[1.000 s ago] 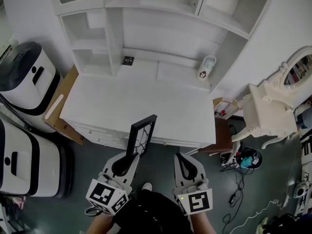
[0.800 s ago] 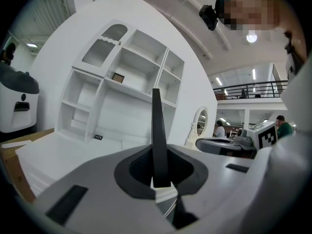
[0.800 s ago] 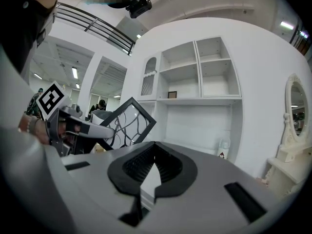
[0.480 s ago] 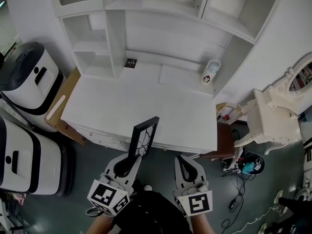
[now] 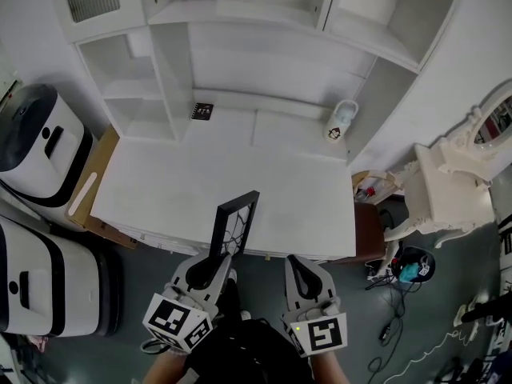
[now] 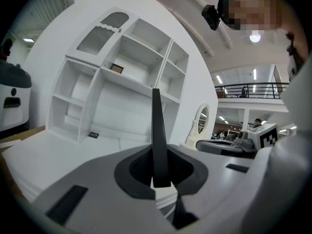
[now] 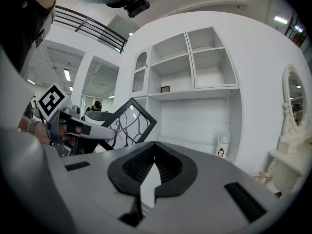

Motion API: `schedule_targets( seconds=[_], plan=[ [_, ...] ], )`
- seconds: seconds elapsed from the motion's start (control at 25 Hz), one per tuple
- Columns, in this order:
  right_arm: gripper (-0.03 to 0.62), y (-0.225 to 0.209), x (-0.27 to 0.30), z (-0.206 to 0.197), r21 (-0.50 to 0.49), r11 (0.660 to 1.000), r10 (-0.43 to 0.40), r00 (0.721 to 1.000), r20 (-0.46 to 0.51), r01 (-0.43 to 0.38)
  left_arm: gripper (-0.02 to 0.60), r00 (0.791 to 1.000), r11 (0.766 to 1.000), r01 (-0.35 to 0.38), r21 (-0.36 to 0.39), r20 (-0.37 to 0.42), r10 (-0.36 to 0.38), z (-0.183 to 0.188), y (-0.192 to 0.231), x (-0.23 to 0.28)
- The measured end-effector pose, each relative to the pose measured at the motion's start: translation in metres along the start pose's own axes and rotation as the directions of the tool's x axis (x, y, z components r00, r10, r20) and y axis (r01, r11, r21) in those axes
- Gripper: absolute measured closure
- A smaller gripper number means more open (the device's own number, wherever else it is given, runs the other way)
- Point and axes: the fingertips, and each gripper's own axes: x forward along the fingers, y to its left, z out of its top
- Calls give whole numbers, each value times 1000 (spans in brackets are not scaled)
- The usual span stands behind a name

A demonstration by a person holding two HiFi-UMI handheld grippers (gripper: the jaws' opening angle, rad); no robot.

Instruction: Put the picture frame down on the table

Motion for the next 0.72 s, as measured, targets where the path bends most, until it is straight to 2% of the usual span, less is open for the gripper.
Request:
schedule_targets(
  seconds=[0.2, 0.36, 0.72],
  plan=[
    [592, -7, 22, 9, -9, 1000, 0, 999, 32, 0, 548, 999, 999, 36, 8, 1, -36, 11, 12, 26],
    [592, -34, 61, 21, -5, 1000, -26, 1000, 13, 26, 548, 998, 998, 62, 4, -18, -62, 27, 34, 69],
    [592, -62, 119, 28, -22, 998, -62, 998, 11, 62, 548, 992, 993, 120, -3, -33, -120, 47, 73, 129]
  ],
)
